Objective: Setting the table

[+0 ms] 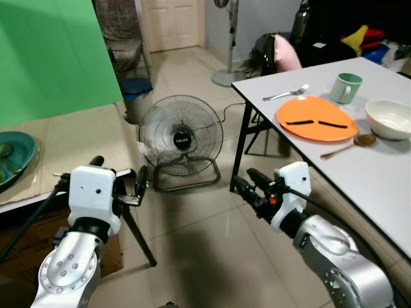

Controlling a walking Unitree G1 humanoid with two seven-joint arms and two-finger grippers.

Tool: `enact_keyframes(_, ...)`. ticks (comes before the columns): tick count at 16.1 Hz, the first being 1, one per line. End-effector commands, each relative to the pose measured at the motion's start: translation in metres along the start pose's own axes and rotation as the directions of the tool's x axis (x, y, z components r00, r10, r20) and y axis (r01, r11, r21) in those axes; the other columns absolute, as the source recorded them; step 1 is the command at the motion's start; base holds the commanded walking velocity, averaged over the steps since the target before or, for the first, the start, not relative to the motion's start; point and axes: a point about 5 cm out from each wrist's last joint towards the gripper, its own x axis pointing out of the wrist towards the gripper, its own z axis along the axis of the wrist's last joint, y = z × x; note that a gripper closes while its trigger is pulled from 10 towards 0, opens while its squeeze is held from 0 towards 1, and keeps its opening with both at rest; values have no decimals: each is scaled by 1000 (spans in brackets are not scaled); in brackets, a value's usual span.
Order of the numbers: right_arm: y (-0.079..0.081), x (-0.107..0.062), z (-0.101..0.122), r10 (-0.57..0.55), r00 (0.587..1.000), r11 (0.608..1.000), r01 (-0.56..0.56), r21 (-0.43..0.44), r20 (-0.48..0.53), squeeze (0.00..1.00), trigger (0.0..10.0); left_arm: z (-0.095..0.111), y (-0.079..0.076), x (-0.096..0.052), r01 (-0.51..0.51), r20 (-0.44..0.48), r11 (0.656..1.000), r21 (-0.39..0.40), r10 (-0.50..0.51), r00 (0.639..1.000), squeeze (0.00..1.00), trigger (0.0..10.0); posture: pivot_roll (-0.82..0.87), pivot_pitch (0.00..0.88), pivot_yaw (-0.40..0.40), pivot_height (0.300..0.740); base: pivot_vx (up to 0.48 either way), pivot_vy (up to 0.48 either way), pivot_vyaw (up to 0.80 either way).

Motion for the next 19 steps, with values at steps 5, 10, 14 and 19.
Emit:
enact_keyframes(5,-15,1,2,-123,992,991,123,58,4,0,10000,2,3,1,-2,0,1000,18,2,1000,0,10000,-28,2,60,740,0,322,0)
enact_keyframes(10,-15,2,6,-131,991,988,129,80,19,0,10000,3,5,3,3,1,1000,20,-3,1000,0,10000,-30,3,67,740,0,322,0)
enact_keyframes(14,-10,6,6,-131,991,991,130,36,21,0,10000,3,8,2,-7,-3,1000,21,7,1000,0,10000,-19,8,63,740,0,322,102)
enact_keyframes(19,-8,13,11,-123,992,990,120,74,42,0,10000,3,10,0,-23,-3,1000,21,23,1000,0,10000,-14,5,53,740,0,321,618)
